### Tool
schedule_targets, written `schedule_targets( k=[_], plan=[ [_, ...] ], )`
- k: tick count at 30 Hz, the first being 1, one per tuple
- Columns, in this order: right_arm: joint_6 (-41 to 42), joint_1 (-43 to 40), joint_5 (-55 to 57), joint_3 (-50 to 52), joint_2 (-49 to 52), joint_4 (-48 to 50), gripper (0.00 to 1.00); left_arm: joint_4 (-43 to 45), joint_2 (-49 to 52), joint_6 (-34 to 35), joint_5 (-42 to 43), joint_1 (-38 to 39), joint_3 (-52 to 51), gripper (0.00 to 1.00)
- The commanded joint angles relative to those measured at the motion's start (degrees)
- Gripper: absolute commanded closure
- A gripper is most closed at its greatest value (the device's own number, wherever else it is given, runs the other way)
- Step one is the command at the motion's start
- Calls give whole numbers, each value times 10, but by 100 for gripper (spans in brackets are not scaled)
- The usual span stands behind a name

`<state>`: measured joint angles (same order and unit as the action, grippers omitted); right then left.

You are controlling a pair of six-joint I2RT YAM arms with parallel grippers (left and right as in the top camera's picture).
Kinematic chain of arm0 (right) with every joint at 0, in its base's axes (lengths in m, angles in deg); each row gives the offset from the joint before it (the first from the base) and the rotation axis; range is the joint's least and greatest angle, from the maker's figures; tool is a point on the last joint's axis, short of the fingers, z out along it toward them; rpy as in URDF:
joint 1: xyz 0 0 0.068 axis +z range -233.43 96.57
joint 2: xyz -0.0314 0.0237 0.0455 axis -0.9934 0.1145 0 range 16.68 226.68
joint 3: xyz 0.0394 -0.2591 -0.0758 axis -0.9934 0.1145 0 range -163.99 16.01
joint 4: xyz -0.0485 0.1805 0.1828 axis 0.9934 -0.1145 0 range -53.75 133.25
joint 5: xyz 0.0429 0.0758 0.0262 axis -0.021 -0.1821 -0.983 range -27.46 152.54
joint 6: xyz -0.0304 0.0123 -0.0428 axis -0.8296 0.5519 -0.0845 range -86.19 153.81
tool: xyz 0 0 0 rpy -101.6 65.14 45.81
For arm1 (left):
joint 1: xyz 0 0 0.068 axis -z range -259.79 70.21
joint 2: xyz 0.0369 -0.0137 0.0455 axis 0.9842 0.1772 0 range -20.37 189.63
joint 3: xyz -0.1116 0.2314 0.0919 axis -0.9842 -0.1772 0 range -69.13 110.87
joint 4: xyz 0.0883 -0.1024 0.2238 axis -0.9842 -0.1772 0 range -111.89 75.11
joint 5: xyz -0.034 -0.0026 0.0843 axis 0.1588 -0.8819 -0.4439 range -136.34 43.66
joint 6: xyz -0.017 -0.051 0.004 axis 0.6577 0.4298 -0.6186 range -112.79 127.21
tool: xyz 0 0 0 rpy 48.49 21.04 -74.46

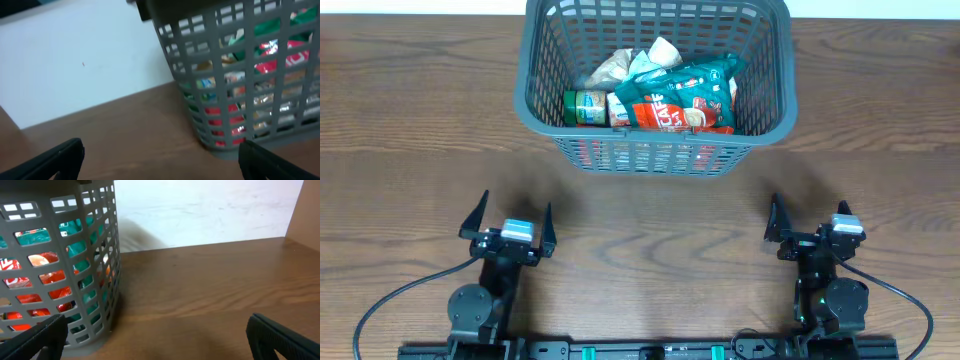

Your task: Pack container

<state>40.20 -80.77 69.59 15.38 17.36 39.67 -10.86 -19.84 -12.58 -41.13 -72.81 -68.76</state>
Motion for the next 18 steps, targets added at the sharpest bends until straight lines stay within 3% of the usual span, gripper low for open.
schedule_targets(
  k=[1, 4, 7, 13, 18],
  plan=[
    [9, -6, 0, 3, -4, 0, 1, -30, -4, 3, 4, 2, -1, 1],
    [9, -6, 0, 3, -4, 0, 1, -81, -4, 33, 5, 2, -1, 1],
    [9, -6, 0, 3, -4, 0, 1, -78, -4, 58, 3, 2, -1, 1],
    [9, -6, 0, 3, -4, 0, 1, -79, -4, 221, -27, 2, -1, 1],
    [9, -6, 0, 3, -4, 0, 1, -80, -4, 304, -29, 2, -1, 2]
  ],
)
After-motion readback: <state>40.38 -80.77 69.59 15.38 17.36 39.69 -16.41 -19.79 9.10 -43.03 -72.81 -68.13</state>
